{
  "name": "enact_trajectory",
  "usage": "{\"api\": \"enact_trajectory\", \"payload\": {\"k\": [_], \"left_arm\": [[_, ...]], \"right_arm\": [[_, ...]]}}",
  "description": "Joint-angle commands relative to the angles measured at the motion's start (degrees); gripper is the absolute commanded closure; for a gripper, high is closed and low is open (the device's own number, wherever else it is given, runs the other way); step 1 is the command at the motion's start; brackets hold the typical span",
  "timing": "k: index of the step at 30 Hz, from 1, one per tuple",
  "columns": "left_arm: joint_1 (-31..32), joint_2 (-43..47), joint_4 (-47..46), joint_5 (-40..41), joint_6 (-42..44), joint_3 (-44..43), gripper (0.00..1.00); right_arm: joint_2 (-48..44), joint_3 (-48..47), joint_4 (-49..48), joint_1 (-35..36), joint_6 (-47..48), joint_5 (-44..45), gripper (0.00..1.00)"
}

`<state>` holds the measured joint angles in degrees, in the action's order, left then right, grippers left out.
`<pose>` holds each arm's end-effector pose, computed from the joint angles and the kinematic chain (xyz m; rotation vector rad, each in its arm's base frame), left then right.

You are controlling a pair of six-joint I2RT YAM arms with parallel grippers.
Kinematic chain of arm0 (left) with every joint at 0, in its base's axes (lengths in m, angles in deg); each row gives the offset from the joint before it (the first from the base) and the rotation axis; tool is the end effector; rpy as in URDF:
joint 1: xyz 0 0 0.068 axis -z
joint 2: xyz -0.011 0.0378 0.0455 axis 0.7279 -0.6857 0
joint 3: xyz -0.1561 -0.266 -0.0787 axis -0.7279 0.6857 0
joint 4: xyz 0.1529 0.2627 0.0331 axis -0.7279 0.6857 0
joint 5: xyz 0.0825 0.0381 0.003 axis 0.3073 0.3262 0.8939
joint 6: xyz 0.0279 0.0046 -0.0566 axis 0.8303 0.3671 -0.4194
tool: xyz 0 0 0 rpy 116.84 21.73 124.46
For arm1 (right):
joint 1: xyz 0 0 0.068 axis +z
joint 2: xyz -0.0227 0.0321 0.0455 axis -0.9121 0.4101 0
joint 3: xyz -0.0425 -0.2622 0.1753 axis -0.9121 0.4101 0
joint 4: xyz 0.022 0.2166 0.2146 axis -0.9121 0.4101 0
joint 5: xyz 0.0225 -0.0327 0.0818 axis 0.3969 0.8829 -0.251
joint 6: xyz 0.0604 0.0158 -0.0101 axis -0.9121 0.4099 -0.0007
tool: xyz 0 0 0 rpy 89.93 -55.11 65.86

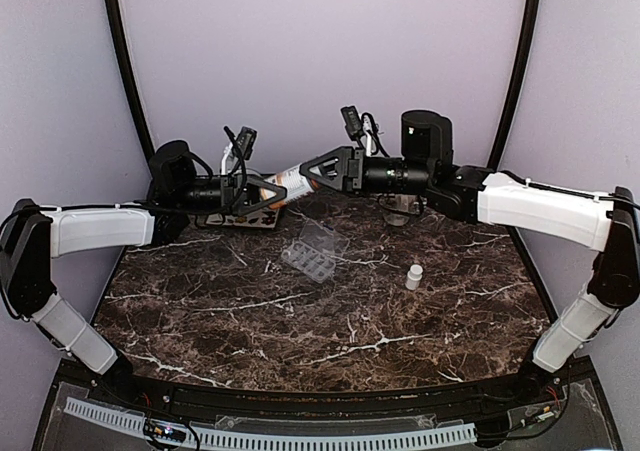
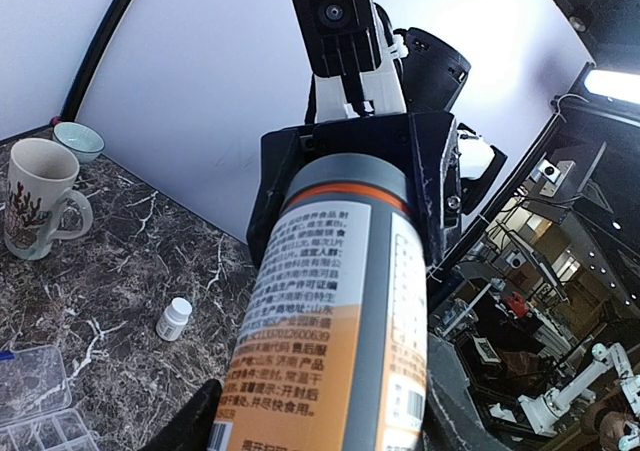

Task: Sort the pills into containers
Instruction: Pass from the right arm to the left

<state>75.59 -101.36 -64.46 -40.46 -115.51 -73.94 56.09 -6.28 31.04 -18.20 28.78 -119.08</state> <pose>0.3087 -0.2188 0.3344 0.8687 1.5052 -1.6495 0.2763 0.3375 0.3940 -0.5496 1.8366 1.5317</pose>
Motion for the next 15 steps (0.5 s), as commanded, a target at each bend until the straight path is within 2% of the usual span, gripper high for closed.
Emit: {"api": "enact_trajectory", "payload": {"k": [1,6,15], "left_arm": [[-0.8,1.4,2.6,-1.2,2.2,-1.6,0.88],[-1.0,3.0,15.4,0.5,10.9,-4.0,0.89],[-0.9,3.8,26.1,2.8,19.6,-7.0,0.93]], "right_arm": [[0.0,1.8,-2.0,0.2,2.4,-0.5,0.61],[-1.0,2.8,-1.5,-0.4,3.5,-0.8,0.40],[-1.9,3.8,-0.7,-1.1,3.9,-1.8,0.32]]}}
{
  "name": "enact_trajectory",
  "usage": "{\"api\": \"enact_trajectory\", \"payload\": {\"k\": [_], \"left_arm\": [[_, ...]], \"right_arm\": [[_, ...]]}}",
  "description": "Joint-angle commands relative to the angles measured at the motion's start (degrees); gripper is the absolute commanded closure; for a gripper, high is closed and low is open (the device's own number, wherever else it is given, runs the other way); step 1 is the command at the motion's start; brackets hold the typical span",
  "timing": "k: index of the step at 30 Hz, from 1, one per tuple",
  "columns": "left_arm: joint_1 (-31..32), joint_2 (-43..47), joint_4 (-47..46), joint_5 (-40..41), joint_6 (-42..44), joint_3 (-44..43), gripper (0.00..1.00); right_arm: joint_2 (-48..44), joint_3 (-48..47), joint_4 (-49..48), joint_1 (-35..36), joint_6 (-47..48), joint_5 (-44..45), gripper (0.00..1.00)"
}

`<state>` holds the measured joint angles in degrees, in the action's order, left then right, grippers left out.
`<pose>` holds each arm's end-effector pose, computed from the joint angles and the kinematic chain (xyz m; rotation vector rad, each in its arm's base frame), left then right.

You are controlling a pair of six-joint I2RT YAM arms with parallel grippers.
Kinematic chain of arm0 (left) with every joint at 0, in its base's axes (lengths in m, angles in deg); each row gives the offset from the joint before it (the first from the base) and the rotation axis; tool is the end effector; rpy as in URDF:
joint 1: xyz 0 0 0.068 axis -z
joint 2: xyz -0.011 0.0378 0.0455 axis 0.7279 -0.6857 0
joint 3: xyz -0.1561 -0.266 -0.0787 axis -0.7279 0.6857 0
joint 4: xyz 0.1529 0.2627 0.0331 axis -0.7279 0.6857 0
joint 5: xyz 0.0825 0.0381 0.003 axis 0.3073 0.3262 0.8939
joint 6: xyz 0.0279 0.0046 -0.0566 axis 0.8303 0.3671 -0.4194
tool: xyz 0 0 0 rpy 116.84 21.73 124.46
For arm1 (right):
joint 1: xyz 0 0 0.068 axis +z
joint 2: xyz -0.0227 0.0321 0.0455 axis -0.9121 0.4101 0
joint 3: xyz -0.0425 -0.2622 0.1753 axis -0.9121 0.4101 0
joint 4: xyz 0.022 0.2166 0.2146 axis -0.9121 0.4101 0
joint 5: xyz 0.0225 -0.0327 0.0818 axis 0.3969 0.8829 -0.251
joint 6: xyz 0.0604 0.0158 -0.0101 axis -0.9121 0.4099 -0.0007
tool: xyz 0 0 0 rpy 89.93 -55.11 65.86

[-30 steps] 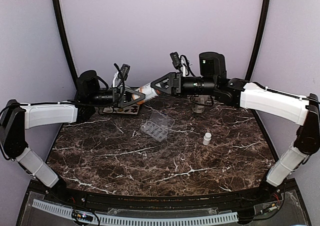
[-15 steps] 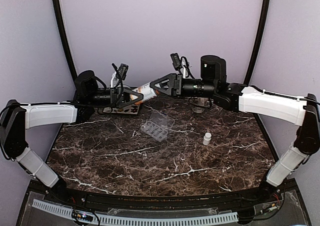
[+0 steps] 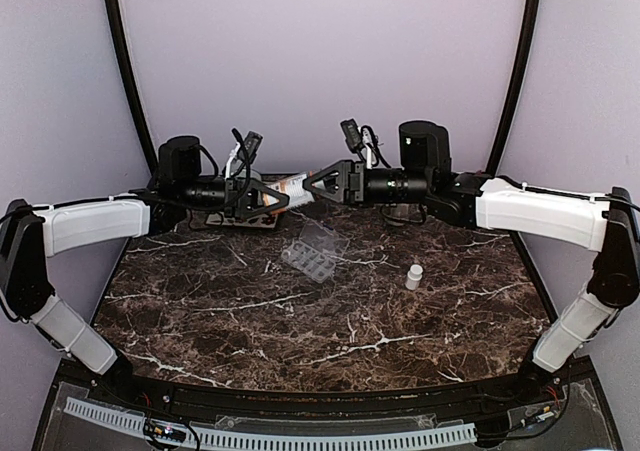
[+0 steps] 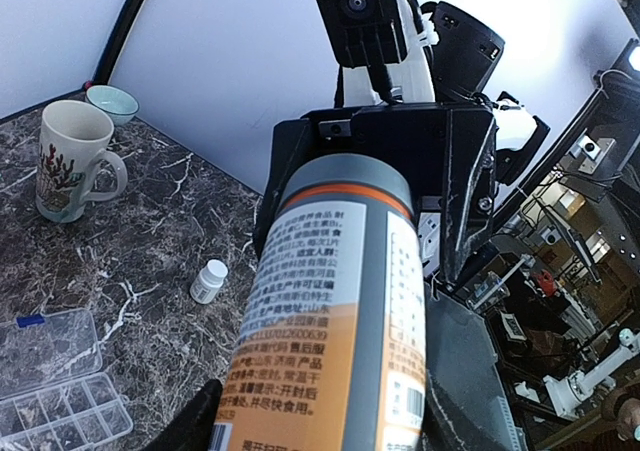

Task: Sort the pills into containers
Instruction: Pass from the right arm to the left

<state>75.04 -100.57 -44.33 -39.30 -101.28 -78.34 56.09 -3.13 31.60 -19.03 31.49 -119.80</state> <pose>0.3166 -0.2184 0.3343 0.9172 1.6174 -1.5288 0.2789 0.3318 0.3703 -0.5798 1.8847 1.4849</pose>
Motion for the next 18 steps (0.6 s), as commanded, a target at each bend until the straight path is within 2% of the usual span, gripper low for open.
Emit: {"api": "enact_trajectory", "payload": {"k": [1,9,18], "left_arm": [[-0.4,2.9,6.9,1.8,6.1,-2.8,0.93],[-0.4,2.9,12.8,1.7,10.4,-4.6,0.93],[-0.4,2.9,18.2,0.9,14.5,-6.5,0.94]], "right_arm": [[-2.0,0.9,-1.3,-0.5,1.2,-1.1,0.31],[-3.2,2.6,-0.8,-2.1,1.4,-1.7,0.28],[-1.7,1.9,-0.5,-2.9,0.6,-4.0,0.29]]}}
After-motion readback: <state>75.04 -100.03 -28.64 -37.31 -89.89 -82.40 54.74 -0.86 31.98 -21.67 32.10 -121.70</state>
